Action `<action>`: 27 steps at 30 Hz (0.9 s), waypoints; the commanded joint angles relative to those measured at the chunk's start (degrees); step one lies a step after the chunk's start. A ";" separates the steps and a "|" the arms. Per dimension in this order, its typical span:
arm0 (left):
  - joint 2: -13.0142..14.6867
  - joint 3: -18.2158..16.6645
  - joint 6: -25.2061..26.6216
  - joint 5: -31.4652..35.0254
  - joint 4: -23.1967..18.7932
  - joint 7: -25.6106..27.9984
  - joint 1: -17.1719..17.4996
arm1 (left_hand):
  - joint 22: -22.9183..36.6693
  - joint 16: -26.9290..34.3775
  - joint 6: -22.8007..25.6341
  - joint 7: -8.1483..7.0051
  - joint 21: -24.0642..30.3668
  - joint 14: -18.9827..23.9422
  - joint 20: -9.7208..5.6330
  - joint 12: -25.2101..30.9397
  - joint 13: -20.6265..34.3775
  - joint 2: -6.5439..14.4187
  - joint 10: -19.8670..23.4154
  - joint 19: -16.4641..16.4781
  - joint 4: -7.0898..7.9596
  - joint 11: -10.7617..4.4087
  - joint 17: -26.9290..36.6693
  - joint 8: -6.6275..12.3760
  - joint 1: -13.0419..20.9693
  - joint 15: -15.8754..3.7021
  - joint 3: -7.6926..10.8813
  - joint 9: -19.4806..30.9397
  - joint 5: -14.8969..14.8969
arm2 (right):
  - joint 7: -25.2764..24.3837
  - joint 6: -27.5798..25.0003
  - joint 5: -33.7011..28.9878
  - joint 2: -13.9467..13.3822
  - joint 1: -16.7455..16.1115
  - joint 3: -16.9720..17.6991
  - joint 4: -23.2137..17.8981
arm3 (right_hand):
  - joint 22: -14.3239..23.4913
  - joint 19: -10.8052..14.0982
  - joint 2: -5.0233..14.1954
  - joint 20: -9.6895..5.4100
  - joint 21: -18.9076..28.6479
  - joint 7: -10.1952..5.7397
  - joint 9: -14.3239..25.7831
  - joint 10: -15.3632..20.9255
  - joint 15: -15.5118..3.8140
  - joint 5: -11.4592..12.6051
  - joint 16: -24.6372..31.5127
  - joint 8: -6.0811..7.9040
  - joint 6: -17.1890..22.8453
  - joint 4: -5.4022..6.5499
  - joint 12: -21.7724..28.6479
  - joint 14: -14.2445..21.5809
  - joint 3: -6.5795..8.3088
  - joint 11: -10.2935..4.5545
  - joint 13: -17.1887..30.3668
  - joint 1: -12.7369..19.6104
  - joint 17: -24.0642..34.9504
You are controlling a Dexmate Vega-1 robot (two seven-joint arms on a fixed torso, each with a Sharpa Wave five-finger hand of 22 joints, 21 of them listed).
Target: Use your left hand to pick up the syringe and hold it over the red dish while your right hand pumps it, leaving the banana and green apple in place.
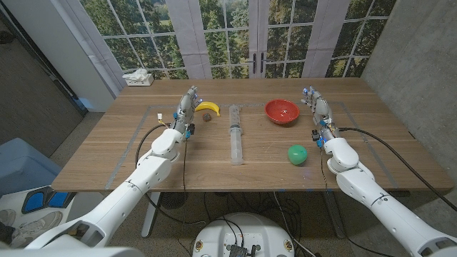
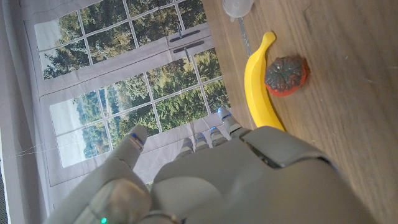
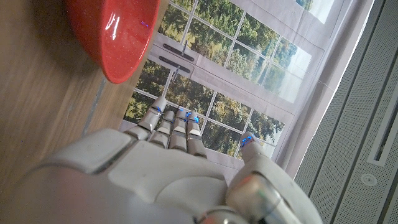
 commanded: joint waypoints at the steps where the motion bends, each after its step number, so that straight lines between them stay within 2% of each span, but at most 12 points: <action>1: -0.75 1.38 4.95 2.00 -3.70 4.73 -0.58 | 0.13 0.11 -0.67 0.60 -0.81 1.04 -1.64 0.04 0.30 -1.28 0.39 1.31 -2.43 0.23 0.06 0.40 1.12 -0.60 -0.21 0.36 -0.23 | -0.98 -0.46 -1.54 -1.14 -1.20 0.18 -1.59 | 0.19 0.29 0.04 -2.29 -0.39 0.19 0.24 0.65 -0.48 -0.31 0.19 0.21 0.66 -0.36 0.54 0.32 0.17 0.11 0.00 0.41 0.10; 8: -0.94 2.45 8.56 3.91 -6.90 8.08 -0.70 | 0.20 0.37 -0.61 0.93 -1.75 2.66 -0.25 0.23 0.38 -1.62 1.37 2.86 -4.97 1.13 0.12 0.70 2.68 0.41 -0.37 0.43 -0.77 | -1.46 0.36 -1.85 -1.83 -2.85 0.95 -2.63 | 0.19 0.46 0.08 -2.13 -0.78 0.20 0.24 0.88 -0.43 -0.37 0.20 0.21 0.74 -0.55 0.61 0.48 0.10 0.17 -0.15 0.44 -0.03; 13: -1.06 3.21 10.84 5.88 -8.72 10.69 -0.85 | 0.22 0.47 -0.49 0.87 -2.15 3.37 0.00 0.22 0.41 -1.47 1.52 3.34 -5.88 1.36 0.15 0.85 3.39 1.08 -0.32 0.46 -0.98 | -1.33 0.71 -1.84 -2.28 -3.78 1.32 -3.32 | 0.20 0.58 0.02 -1.99 -0.98 0.29 0.25 0.91 -0.42 -0.40 0.16 0.22 0.83 -0.71 0.61 0.51 0.05 0.25 -0.23 0.48 -0.12; 22: -1.15 4.80 17.32 8.93 -11.91 14.72 -2.07 | 0.30 0.54 -0.59 0.65 -2.92 4.68 1.75 0.30 0.52 -0.88 2.15 4.98 -7.95 2.24 0.24 1.08 5.48 2.39 -0.05 0.56 -1.52 | -1.47 1.32 -2.44 -3.00 -5.41 1.92 -5.01 | 0.21 0.98 0.07 -1.88 -1.44 0.41 0.25 1.15 -0.20 -0.46 0.21 0.29 1.11 -0.96 0.68 0.83 -0.06 0.38 -0.42 0.50 -0.29; 27: -0.84 5.75 19.68 10.18 -12.79 14.76 -3.11 | 0.34 0.53 0.33 0.27 -3.38 5.29 2.36 0.38 0.56 -0.46 2.51 5.66 -8.71 2.43 0.27 1.53 6.68 3.06 0.14 0.61 -1.84 | -1.65 1.92 -2.64 -3.03 -6.09 2.31 -5.45 | 0.22 1.19 0.07 -1.80 -1.61 0.50 0.26 1.30 -0.11 -0.49 0.24 0.33 1.29 -1.03 0.73 0.97 -0.12 0.44 -0.49 0.46 -0.35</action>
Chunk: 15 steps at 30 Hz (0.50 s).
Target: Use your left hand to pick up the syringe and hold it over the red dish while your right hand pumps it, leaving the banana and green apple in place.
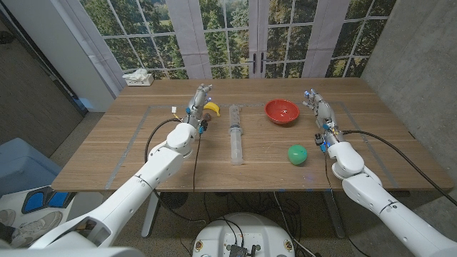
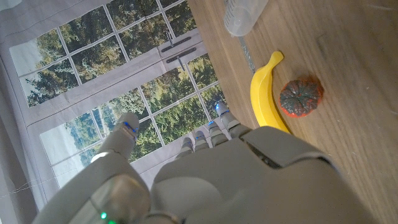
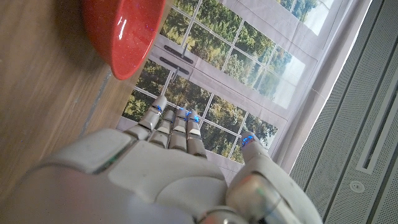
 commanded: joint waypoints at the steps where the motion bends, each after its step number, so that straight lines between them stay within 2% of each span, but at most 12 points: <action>1: 0.07 2.22 7.33 3.92 -3.57 3.71 -1.86 | 0.36 0.22 0.96 -0.23 -0.51 0.51 0.48 0.35 0.31 0.15 0.20 0.50 -0.76 0.18 0.13 0.51 1.15 0.36 0.07 0.34 -0.51 | -0.48 1.04 -0.71 -0.61 -1.95 0.93 -1.64 | 0.22 0.30 0.07 -1.66 -0.35 0.03 0.27 0.80 -0.20 -0.23 0.27 0.35 0.85 -0.40 0.31 0.51 0.02 -0.07 0.12 0.45 0.03; 9: 0.15 3.78 12.13 6.46 -4.72 4.91 -3.64 | 0.37 0.09 1.74 -0.26 -1.03 0.60 0.95 0.33 0.35 0.25 0.18 0.62 -1.25 0.51 0.15 0.82 2.18 0.73 0.21 0.38 -0.79 | -0.48 1.10 -0.83 -0.65 -2.22 1.30 -1.80 | 0.23 0.66 0.12 -1.42 -0.77 0.05 0.28 1.29 -0.13 -0.28 0.39 0.44 1.24 -0.54 0.47 0.94 -0.10 0.11 -0.03 0.38 -0.08; 15: 0.06 5.06 13.64 8.77 -4.48 5.15 -5.11 | 0.38 -0.01 3.40 0.08 -1.65 0.69 1.42 0.37 0.38 0.61 0.20 0.86 -1.56 0.76 0.17 1.38 3.60 1.09 0.55 0.42 -1.07 | -0.12 1.42 -0.72 -0.61 -2.08 1.47 -1.38 | 0.24 0.95 0.16 -1.22 -1.01 0.00 0.29 1.61 0.19 -0.30 0.45 0.51 1.52 -0.67 0.56 1.18 -0.15 0.17 -0.13 0.38 -0.16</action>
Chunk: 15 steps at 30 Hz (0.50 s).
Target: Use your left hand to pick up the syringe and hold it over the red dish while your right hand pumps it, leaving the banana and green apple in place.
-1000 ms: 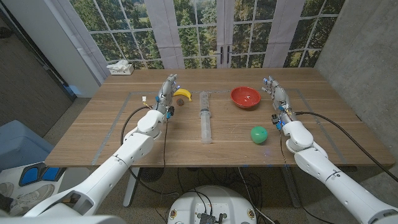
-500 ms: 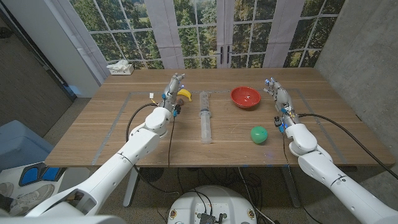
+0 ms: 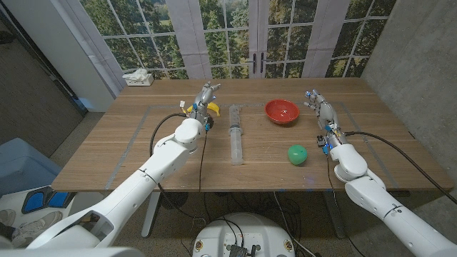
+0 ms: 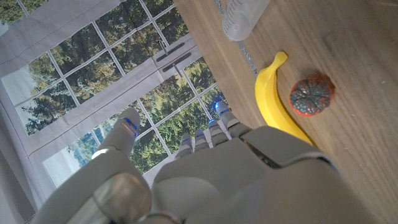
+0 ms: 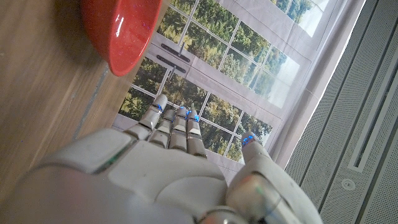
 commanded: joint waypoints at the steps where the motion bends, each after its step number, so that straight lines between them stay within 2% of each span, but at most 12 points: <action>1: -0.13 2.65 5.73 4.72 -0.99 1.86 -2.89 | 0.09 0.00 1.84 0.25 -0.57 0.14 0.79 0.39 0.11 0.27 -0.07 0.25 -0.47 0.47 0.18 0.84 1.88 0.48 0.42 0.15 -0.29 | 0.02 0.68 -0.36 0.01 -0.35 0.56 0.08 | 0.24 0.60 0.16 -1.22 -0.15 -0.02 0.29 0.81 0.12 -0.09 0.44 0.50 0.48 -0.46 0.58 0.79 0.09 -0.03 0.13 0.39 -0.04; 15: -0.55 7.50 18.19 13.25 -3.72 4.46 -6.98 | 0.13 0.28 3.00 0.00 -1.28 1.75 1.54 0.75 0.13 0.56 0.99 1.74 -0.52 0.41 0.20 0.78 3.90 0.53 0.64 0.16 -0.61 | 0.83 1.35 0.37 -0.04 -0.04 1.08 1.38 | 0.27 1.51 0.32 -0.88 -0.76 -0.01 0.31 1.39 0.48 -0.15 0.61 0.63 1.19 -1.07 0.72 1.57 0.14 0.03 -0.10 0.76 -0.34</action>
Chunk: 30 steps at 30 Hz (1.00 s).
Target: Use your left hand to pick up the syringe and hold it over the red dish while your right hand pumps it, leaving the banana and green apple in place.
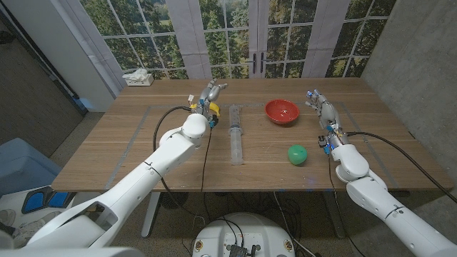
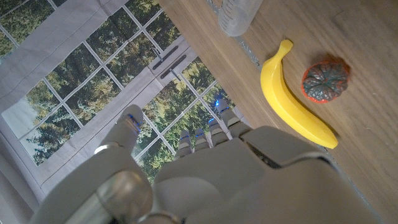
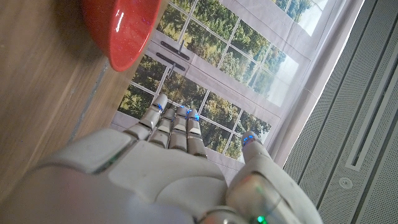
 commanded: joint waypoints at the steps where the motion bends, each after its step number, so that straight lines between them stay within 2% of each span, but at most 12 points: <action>1: -0.49 4.18 10.60 6.72 -2.54 1.91 -3.70 | 0.14 0.27 0.29 0.27 -0.22 0.31 0.17 0.37 0.14 0.12 0.50 0.29 -0.30 -0.02 0.20 0.13 0.93 0.34 0.42 0.17 -0.38 | 0.63 0.79 0.66 0.00 0.10 0.58 1.00 | 0.27 0.76 0.33 -0.80 -0.25 0.08 0.32 0.69 0.10 -0.16 0.63 0.26 0.62 -0.55 0.48 0.64 0.07 0.12 0.02 0.77 -0.09; 8: -0.33 6.90 18.63 10.44 -5.18 1.81 -5.47 | 0.14 0.17 0.84 0.30 -0.71 0.39 0.51 0.34 0.14 0.12 0.54 0.16 -0.36 -0.13 0.21 0.19 1.61 0.51 0.46 0.19 -0.37 | 1.29 1.80 1.03 -0.19 -0.20 0.90 1.29 | 0.28 1.14 0.48 -0.53 -0.56 0.09 0.33 0.95 0.17 -0.19 0.72 0.31 0.94 -0.84 0.54 1.02 0.14 0.19 -0.08 0.99 -0.21; 18: -0.80 9.48 26.61 13.19 -7.17 1.09 -7.23 | 0.15 -0.13 1.23 0.28 -1.46 -0.08 0.67 0.27 0.16 -0.18 0.42 -0.22 -0.44 -0.23 0.22 0.15 2.47 0.74 0.40 0.21 -0.38 | 2.63 2.75 2.10 -0.82 -1.03 1.51 1.27 | 0.30 1.44 0.65 -0.46 -1.09 0.18 0.34 1.35 0.25 -0.26 0.78 0.32 1.29 -1.25 0.61 1.36 0.24 0.25 -0.20 1.29 -0.38; 24: -1.14 12.07 34.09 14.68 -8.00 -0.44 -9.82 | 0.16 -0.34 1.22 0.36 -2.02 -0.57 0.76 0.18 0.17 -0.42 0.22 -0.65 -0.46 -0.16 0.23 0.03 2.98 0.88 0.33 0.22 -0.39 | 3.15 3.42 2.30 -1.11 -1.48 1.85 1.13 | 0.31 1.59 0.75 -0.46 -1.38 0.19 0.35 1.63 0.26 -0.30 0.78 0.32 1.48 -1.43 0.69 1.43 0.28 0.22 -0.26 1.42 -0.46; 30: -0.06 14.31 36.18 15.20 -7.86 -3.53 -12.15 | 0.18 -0.67 1.31 0.30 -3.01 -1.70 0.49 -0.11 0.18 -0.77 -0.62 -1.61 -0.42 -0.05 0.26 -0.09 3.72 1.16 0.16 0.25 -0.40 | 3.61 3.74 2.47 -1.41 -1.90 2.12 0.99 | 0.31 1.76 0.84 -0.41 -1.59 0.18 0.35 1.66 0.25 -0.33 0.77 0.29 1.54 -1.59 0.66 1.49 0.33 0.15 -0.31 1.54 -0.52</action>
